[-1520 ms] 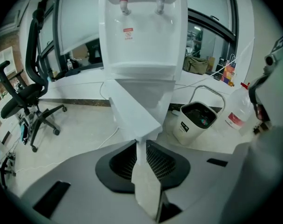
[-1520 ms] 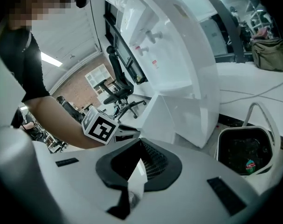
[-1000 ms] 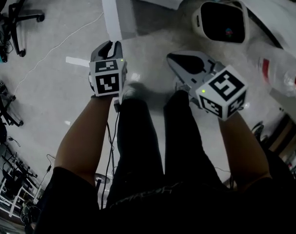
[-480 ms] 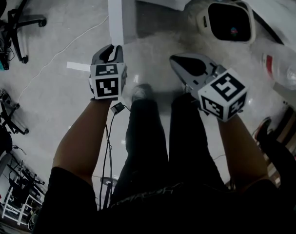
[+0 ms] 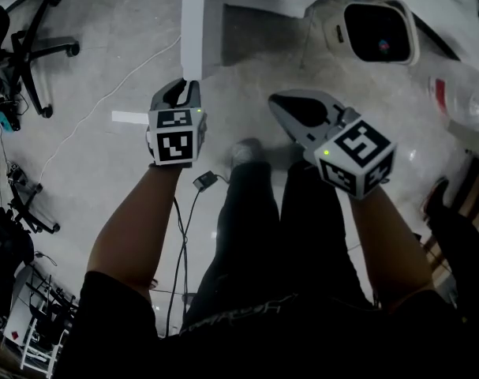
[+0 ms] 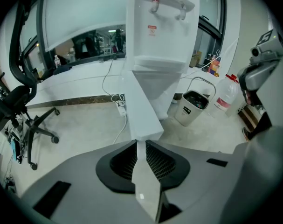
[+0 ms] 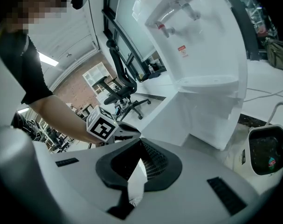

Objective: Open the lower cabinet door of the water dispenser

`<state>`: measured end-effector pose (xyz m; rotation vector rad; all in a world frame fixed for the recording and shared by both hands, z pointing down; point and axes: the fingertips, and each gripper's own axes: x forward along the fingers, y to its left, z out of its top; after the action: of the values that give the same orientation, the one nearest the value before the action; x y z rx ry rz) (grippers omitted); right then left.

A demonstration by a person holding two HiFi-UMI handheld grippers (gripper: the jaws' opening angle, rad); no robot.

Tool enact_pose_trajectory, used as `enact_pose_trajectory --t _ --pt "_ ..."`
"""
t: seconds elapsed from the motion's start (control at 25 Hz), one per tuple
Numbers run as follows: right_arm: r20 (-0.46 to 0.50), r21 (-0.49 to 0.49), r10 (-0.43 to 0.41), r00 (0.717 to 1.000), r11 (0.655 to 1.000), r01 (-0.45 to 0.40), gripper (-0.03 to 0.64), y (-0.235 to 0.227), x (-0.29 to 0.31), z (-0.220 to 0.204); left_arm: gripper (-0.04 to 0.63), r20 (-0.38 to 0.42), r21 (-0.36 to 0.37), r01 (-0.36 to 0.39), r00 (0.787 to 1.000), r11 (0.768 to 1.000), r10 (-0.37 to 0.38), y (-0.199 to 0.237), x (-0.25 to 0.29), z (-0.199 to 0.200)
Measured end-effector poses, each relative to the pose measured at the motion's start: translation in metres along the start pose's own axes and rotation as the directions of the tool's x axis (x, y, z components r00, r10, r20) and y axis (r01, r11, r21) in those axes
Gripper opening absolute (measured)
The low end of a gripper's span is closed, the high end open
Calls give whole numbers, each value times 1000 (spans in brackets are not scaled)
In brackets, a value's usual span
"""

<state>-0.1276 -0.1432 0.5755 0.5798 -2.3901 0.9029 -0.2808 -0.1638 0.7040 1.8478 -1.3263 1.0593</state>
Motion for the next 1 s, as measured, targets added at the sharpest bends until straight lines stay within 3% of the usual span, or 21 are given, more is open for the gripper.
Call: enact_pose_trajectory --t 0.4,1.0 --pt "-4 6 -14 1000 1000 14 14 18 14 18 55 -15 38 19 1000 999 -18 28 -4 -2" --pt "5 15 -57 998 998 57 14 17 22 29 49 -48 86 -11 999 996 15 73 -5 -4"
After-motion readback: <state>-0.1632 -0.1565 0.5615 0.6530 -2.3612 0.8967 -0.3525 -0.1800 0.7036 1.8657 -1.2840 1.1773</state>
